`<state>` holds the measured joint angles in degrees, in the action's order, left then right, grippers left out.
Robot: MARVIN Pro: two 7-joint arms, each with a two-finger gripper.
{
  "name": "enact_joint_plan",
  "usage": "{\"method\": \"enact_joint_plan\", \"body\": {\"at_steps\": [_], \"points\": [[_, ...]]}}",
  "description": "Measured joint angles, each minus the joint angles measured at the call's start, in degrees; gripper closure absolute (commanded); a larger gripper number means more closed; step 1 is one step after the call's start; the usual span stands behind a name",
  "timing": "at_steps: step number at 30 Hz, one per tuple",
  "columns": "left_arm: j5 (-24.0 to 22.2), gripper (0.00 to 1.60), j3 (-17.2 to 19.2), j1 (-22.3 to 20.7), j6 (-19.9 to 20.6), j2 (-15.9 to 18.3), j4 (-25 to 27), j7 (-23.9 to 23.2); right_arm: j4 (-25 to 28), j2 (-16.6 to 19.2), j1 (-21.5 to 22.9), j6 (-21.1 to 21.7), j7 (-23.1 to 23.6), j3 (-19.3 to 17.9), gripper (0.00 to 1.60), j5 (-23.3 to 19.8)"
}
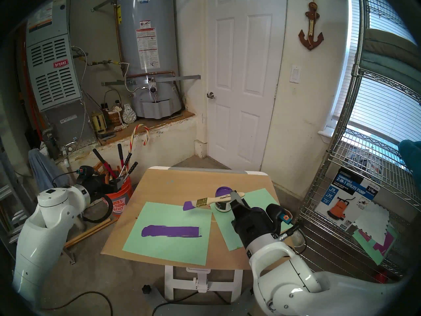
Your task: Pick up brush, dip the brush into paint, and paint the wood
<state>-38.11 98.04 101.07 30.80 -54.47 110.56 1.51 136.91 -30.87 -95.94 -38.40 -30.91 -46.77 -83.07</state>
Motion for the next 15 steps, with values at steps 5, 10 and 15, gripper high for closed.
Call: {"method": "enact_joint_plan", "body": {"at_steps": [5, 10, 15], "points": [[0.0, 0.0, 0.0, 0.0, 0.0, 0.0, 0.0, 0.0, -0.13, 1.59, -0.85, -2.77, 0.7, -3.01, 1.6, -4.18], [0.0, 0.0, 0.0, 0.0, 0.0, 0.0, 0.0, 0.0, 0.09, 4.57, -2.74, -6.89, 1.67, -7.19, 1.6, -8.88], [0.0, 0.0, -0.02, -0.01, 0.0, 0.0, -0.02, -0.01, -0.66, 8.11, -5.5, -11.21, 2.55, -11.67, 1.6, -12.12]]}}
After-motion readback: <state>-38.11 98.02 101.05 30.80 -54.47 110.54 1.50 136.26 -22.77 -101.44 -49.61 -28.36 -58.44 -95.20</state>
